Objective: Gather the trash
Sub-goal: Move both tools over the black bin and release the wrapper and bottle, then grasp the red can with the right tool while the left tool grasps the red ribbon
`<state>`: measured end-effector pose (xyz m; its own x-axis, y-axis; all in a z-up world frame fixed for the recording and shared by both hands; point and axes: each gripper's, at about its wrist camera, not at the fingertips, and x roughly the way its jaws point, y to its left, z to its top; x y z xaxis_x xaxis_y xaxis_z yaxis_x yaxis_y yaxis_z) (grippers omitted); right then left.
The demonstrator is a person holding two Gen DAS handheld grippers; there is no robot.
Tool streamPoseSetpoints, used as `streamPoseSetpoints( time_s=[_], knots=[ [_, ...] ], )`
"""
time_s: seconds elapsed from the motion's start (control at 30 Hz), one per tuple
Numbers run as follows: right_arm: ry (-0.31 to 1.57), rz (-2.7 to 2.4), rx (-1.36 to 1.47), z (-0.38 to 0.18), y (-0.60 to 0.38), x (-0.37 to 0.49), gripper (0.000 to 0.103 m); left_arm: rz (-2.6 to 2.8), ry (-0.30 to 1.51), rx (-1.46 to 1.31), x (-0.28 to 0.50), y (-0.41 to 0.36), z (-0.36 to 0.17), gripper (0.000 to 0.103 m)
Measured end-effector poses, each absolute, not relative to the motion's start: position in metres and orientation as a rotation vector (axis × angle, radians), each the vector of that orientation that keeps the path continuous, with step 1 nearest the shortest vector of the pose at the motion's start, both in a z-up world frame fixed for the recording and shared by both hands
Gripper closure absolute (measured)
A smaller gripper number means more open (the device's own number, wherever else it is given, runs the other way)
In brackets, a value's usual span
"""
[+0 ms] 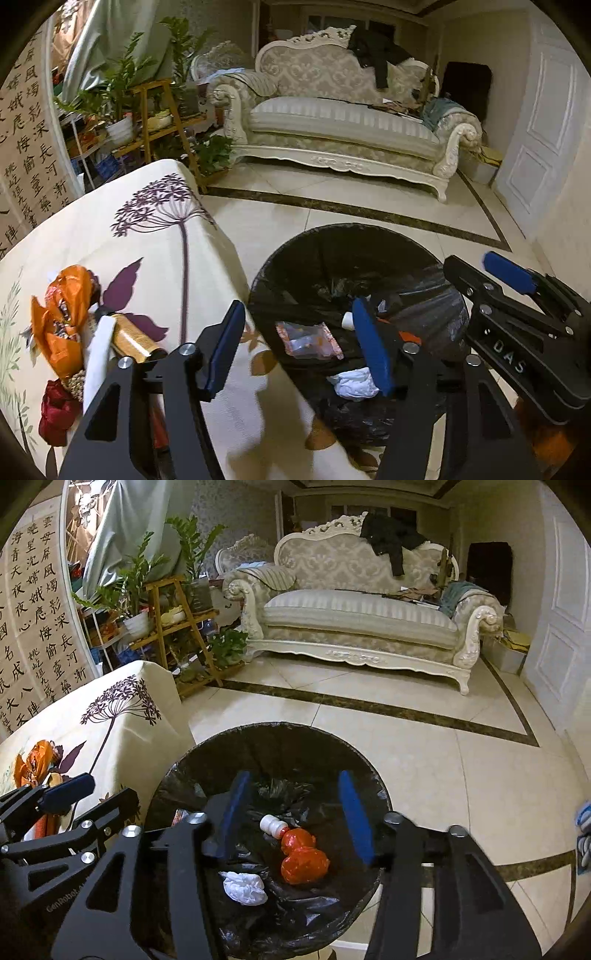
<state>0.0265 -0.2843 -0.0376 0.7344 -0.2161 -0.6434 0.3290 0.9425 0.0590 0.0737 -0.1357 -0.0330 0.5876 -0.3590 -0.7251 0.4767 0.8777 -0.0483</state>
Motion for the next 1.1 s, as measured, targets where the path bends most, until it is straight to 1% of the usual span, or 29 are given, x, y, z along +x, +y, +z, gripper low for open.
streamPoseSetpoints(
  time_s=[0.07,0.1,0.27,0.3,0.47,0.8,0.87,0.93,1.1],
  knots=[
    [0.681,-0.292,0.175,-0.036,-0.282,0.025,0.039,-0.473,0.799,0.153,0.073,-0.131,-0.03,0.036],
    [0.679,-0.283,0.181,-0.035,-0.281,0.024,0.037,-0.458,0.791,0.155,0.072,-0.127,-0.028,0.033],
    [0.68,-0.256,0.183,-0.032,-0.269,0.02,0.026,-0.41,0.764,0.153,0.065,-0.109,-0.021,0.029],
    [0.682,-0.251,0.182,-0.032,-0.265,0.02,0.026,-0.395,0.758,0.15,0.062,-0.103,-0.019,0.029],
    [0.7,-0.191,0.203,-0.029,-0.243,0.02,0.026,-0.35,0.747,0.128,0.054,-0.072,-0.012,0.028],
    [0.711,-0.071,0.146,-0.022,-0.183,0.026,0.027,-0.186,0.741,0.101,0.045,0.006,-0.008,0.027],
    [0.713,-0.046,0.139,-0.021,-0.17,0.027,0.03,-0.156,0.745,0.094,0.044,0.02,-0.01,0.027],
    [0.722,-0.025,0.131,-0.021,-0.161,0.028,0.037,-0.125,0.749,0.083,0.044,0.033,-0.011,0.027],
    [0.748,0.051,0.099,-0.021,-0.129,0.032,0.045,-0.069,0.761,0.057,0.042,0.065,-0.019,0.027]
  ],
)
